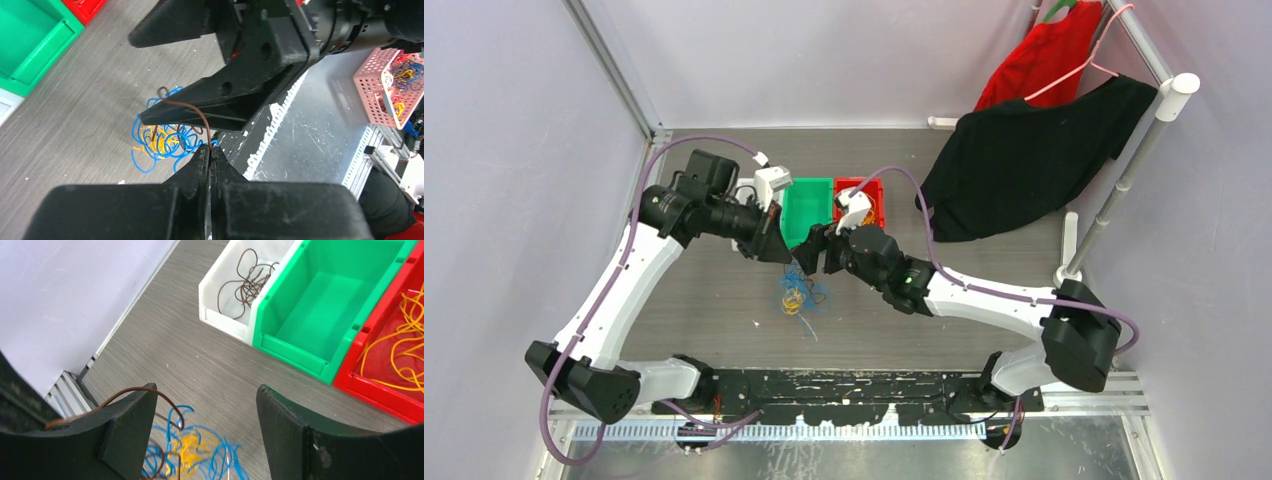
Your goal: Untangle the cables
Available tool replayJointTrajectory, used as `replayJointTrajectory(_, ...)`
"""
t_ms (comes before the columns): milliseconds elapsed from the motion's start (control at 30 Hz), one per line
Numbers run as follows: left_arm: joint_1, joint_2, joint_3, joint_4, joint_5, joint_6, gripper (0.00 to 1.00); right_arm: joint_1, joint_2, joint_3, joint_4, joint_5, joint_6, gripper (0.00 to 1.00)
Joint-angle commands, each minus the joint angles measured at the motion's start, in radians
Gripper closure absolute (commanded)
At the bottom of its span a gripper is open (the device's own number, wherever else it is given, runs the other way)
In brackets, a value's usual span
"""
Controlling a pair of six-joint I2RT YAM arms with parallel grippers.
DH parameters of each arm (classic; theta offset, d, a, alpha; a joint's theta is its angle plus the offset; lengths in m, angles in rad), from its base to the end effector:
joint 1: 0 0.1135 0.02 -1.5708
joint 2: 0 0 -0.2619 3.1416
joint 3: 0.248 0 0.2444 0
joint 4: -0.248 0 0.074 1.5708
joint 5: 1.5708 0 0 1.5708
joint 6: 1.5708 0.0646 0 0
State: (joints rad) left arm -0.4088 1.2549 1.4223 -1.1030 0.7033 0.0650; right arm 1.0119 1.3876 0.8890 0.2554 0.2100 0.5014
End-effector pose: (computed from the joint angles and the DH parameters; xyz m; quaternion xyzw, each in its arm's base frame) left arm 0.1994 -0.1319 0.3618 0.3139 0.8417 -0.3725 0.2329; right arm 0.1929 0.2830 0.2774 -0.1353 0.7742 0.3606 0.5022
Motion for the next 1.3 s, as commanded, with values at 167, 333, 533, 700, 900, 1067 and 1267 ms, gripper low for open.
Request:
replayJointTrajectory(167,-0.021,-0.014,0.115,-0.017,0.047,-0.02,1.0,0.08,0.085,0.055,0.154,0.072,-0.003,0.24)
replayJointTrajectory(333,-0.021,0.023,0.293,-0.078,0.057,0.001,1.0,0.097,0.131,-0.056,0.263,0.167,0.039,0.24)
replayJointTrajectory(533,-0.021,0.058,0.478,-0.139,0.045,0.032,1.0,0.099,0.156,-0.159,0.338,0.256,0.077,0.24)
replayJointTrajectory(700,-0.021,0.055,0.553,-0.144,0.038,0.035,1.0,0.099,0.148,-0.199,0.341,0.299,0.096,0.24)
replayJointTrajectory(900,-0.021,0.052,0.583,-0.15,0.037,0.04,1.0,0.099,0.066,-0.245,0.341,0.296,0.07,0.26)
replayJointTrajectory(1067,-0.021,0.024,0.506,-0.145,0.007,0.087,1.0,0.098,-0.126,-0.258,0.306,0.109,-0.102,0.18)
replayJointTrajectory(1267,-0.029,-0.005,0.444,-0.117,-0.005,0.116,1.0,0.097,-0.262,-0.142,0.147,-0.113,-0.22,0.09)
